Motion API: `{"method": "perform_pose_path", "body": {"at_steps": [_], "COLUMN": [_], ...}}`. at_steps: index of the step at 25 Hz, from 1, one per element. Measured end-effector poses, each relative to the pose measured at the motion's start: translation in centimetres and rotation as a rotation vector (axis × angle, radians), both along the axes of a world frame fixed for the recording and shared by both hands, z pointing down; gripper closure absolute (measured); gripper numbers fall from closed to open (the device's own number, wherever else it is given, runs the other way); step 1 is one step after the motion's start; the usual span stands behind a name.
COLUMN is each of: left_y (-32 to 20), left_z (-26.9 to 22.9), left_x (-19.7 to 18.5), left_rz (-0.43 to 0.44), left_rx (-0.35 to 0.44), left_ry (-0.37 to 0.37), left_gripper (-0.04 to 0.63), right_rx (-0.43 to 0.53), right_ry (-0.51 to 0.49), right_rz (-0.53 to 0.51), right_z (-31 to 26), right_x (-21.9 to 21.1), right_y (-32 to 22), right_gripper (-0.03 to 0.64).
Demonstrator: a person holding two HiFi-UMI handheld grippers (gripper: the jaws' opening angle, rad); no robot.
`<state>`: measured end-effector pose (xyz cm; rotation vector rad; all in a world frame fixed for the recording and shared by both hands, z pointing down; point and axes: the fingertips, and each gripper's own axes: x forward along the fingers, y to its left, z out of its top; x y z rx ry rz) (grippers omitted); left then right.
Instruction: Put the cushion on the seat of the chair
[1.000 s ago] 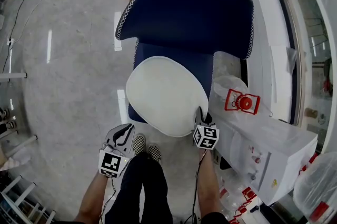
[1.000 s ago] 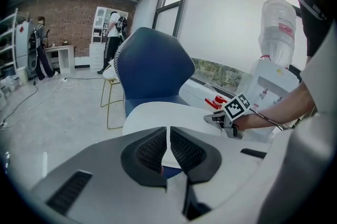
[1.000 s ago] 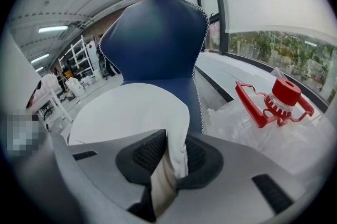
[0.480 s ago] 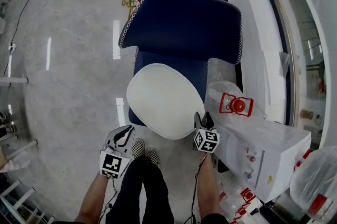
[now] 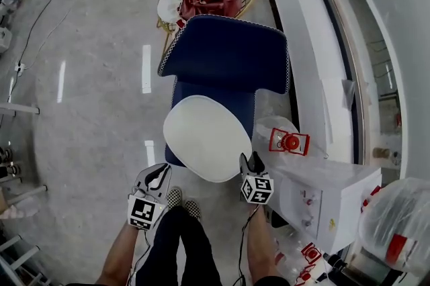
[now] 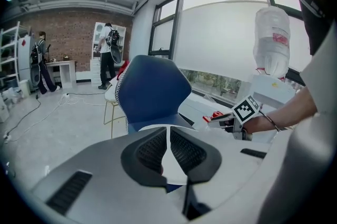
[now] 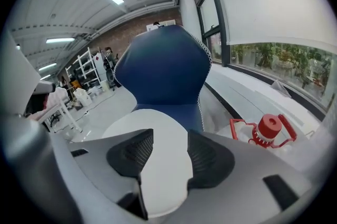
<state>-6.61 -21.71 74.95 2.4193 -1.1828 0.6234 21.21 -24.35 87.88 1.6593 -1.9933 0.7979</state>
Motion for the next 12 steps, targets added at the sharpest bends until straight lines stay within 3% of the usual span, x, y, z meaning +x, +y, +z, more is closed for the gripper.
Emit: {"method": "perform_pose_path", "body": {"at_steps": [5,12], "left_y": [0.2,0.5], "left_z": [-3.8,-9.3], "left_x": [-0.1,0.3], "left_rz": [-0.018,-0.015], "left_rx": [0.018,0.063], "left_ry": [0.017,0.026], "left_gripper": [0.561,0.561], "right_rx": [0.046,0.139], "right_ry": [-0.024,-0.035], "right_rz": [-0.055,-0.102], "right_z": [-5.1,-13.3], "right_x": [-2.1,-4.6], "right_y": [0.6,1.4], "right_gripper": [0.401,0.479]}}
